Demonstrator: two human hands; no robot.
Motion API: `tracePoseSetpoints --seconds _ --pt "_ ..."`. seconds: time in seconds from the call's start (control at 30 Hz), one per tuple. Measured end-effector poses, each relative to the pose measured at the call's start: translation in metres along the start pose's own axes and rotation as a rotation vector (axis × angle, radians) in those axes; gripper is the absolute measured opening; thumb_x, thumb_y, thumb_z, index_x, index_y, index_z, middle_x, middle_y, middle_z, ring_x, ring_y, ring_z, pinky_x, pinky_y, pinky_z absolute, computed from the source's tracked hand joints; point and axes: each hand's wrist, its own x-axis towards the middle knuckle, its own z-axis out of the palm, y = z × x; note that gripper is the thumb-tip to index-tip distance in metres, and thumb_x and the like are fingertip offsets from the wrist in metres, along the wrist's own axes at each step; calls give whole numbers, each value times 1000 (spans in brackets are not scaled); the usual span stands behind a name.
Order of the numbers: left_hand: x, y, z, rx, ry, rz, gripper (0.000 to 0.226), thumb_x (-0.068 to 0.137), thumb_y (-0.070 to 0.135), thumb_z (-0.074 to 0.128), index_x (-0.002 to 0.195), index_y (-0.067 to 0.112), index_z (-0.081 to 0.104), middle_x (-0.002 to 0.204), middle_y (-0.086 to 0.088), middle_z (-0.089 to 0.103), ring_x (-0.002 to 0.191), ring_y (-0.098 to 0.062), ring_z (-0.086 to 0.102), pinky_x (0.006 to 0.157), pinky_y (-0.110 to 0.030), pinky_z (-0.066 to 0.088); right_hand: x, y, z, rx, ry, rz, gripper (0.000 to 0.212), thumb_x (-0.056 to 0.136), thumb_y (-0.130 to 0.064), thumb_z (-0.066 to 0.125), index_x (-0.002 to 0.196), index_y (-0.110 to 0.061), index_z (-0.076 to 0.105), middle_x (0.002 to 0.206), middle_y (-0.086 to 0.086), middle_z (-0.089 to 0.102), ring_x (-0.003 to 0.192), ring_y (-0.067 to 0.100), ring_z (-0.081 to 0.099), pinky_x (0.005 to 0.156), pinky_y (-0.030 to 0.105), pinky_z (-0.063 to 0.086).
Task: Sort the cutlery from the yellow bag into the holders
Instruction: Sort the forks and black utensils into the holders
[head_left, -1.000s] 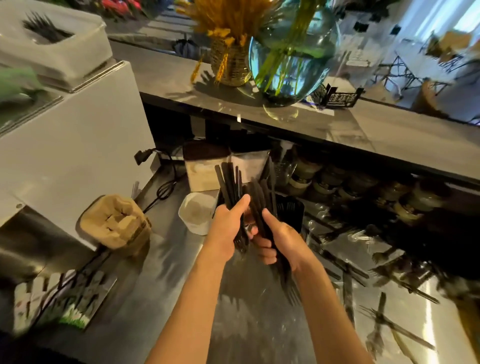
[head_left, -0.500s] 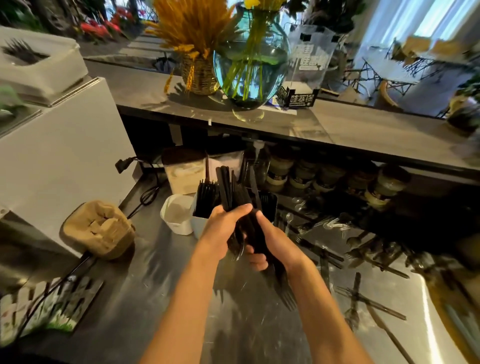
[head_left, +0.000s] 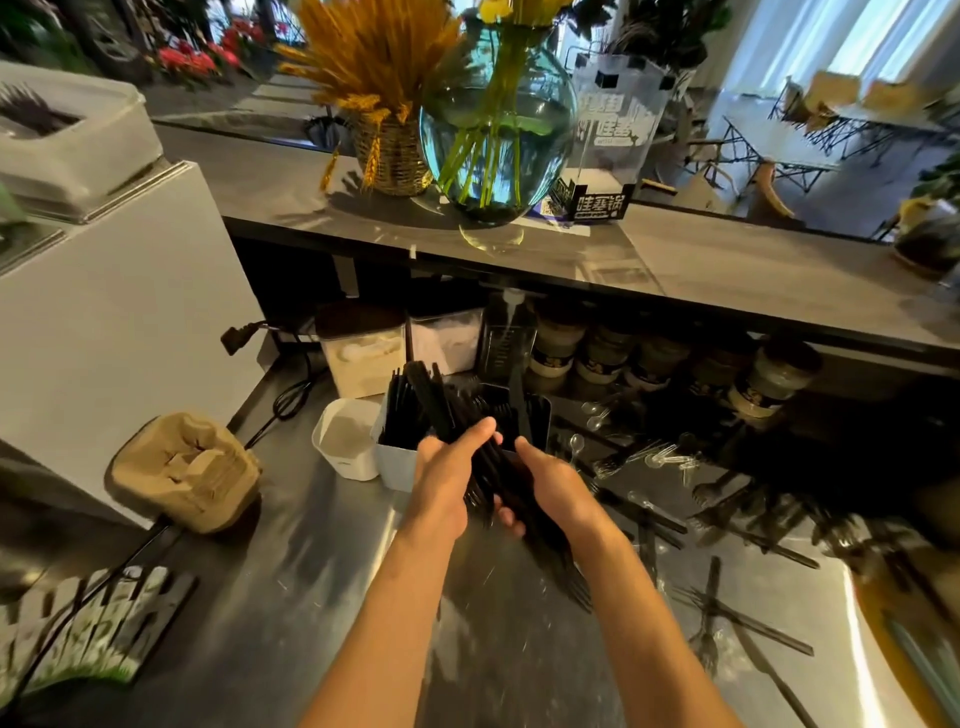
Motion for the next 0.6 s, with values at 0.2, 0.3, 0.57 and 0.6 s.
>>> tracePoseSetpoints --seconds 0.2,0.3,0.57,0.6 --pt "11 6 -3 -74 67 57 24 94 21 68 87 -2 64 64 -9 68 54 -21 68 47 -33 53 -1 -15 -4 302 -141 143 45 108 -39 32 115 -3 59 82 19 61 68 26 59 60 32 52" --pt "15 6 -2 -39 88 86 19 95 20 67 89 3 63 67 -3 70 56 -17 68 51 -33 55 1 -21 -2 245 -100 153 42 108 -38 32 109 -4 58 81 18 61 67 25 59 61 32 52" --pt "23 8 -1 -126 104 113 27 98 19 60 114 -2 55 77 -8 63 56 -20 64 54 -34 54 9 -11 -1 131 43 133 33 106 -30 45 106 0 58 80 16 69 64 24 65 57 29 52" --pt "23 6 0 -149 103 117 26 99 18 60 115 -1 53 76 -7 62 56 -20 62 54 -35 53 9 -11 0 137 56 137 32 106 -30 46 107 0 56 78 16 68 61 22 65 53 27 51"
